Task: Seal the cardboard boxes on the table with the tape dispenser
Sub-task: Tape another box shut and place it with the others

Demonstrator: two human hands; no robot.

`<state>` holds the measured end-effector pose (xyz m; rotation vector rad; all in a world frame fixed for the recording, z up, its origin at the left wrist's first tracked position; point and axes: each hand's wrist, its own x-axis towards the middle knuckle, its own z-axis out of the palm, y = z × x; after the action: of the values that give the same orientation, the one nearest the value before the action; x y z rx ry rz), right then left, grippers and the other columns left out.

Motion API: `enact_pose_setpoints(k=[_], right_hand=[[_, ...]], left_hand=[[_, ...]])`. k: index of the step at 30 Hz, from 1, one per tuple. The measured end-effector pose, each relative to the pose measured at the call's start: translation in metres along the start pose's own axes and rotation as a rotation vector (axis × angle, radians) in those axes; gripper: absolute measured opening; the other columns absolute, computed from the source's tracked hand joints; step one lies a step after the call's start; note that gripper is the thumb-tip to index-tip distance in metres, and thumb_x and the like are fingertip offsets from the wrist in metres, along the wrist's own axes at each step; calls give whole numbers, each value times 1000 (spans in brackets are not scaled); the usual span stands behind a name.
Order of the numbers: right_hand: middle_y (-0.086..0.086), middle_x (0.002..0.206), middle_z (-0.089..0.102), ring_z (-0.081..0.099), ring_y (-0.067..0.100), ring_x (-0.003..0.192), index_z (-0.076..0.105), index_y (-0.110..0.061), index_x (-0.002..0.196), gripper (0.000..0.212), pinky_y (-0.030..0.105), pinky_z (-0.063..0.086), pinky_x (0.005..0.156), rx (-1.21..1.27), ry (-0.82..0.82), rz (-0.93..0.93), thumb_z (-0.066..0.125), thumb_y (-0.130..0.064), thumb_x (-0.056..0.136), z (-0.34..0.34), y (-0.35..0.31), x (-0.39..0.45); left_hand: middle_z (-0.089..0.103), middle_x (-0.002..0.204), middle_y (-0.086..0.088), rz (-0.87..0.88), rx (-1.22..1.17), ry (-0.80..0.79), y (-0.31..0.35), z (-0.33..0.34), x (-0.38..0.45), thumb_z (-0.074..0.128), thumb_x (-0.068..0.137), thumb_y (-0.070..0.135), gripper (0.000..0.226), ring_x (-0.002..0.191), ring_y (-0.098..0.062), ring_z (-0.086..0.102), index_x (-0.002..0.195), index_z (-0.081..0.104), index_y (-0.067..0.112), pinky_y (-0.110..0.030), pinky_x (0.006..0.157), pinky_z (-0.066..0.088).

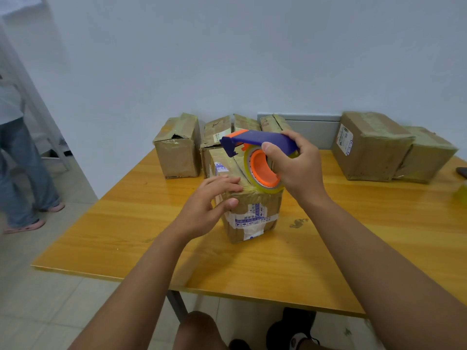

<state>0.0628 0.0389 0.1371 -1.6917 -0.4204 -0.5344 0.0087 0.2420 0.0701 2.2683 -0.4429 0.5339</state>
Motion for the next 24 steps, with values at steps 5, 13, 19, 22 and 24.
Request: enact_pose_setpoints(k=[5, 13, 19, 22, 24], right_hand=[[-7, 107, 59, 57, 8, 95, 58, -18, 124, 44, 9, 49, 71, 7, 0, 7, 73, -34, 86, 0, 0, 1], [-5, 109, 60, 58, 12, 98, 59, -18, 124, 45, 15, 50, 72, 14, -2, 9, 73, -36, 85, 1, 4, 3], [-10, 102, 59, 58, 9, 94, 59, -23, 118, 38, 13, 50, 70, 21, -5, 2, 73, -36, 85, 1, 6, 3], [-12, 99, 60, 58, 8, 92, 60, -27, 112, 37, 18, 51, 75, 24, 4, 12, 74, -40, 81, 2, 4, 4], [-13, 96, 60, 58, 6, 89, 59, -31, 105, 32, 18, 50, 76, 27, 7, 5, 72, -42, 78, 2, 3, 4]], left_hand=[[45, 130, 37, -8, 77, -93, 2, -9, 3, 62, 94, 14, 38, 127, 15, 28, 124, 58, 38, -15, 100, 29], [44, 139, 20, -42, 123, 226, 3, 11, -13, 69, 90, 27, 49, 131, -1, 39, 136, 51, 28, -30, 105, 42], [48, 121, 10, -239, -62, 607, 36, 63, -61, 61, 92, 36, 37, 116, -3, 48, 125, 48, 26, -31, 93, 49], [39, 142, 6, -273, -124, 458, 53, 80, -67, 53, 94, 39, 58, 133, -2, 37, 146, 37, 20, -26, 106, 42], [27, 151, 8, -314, -127, 398, 59, 83, -63, 51, 94, 42, 69, 141, -4, 27, 154, 23, 21, -32, 112, 38]])
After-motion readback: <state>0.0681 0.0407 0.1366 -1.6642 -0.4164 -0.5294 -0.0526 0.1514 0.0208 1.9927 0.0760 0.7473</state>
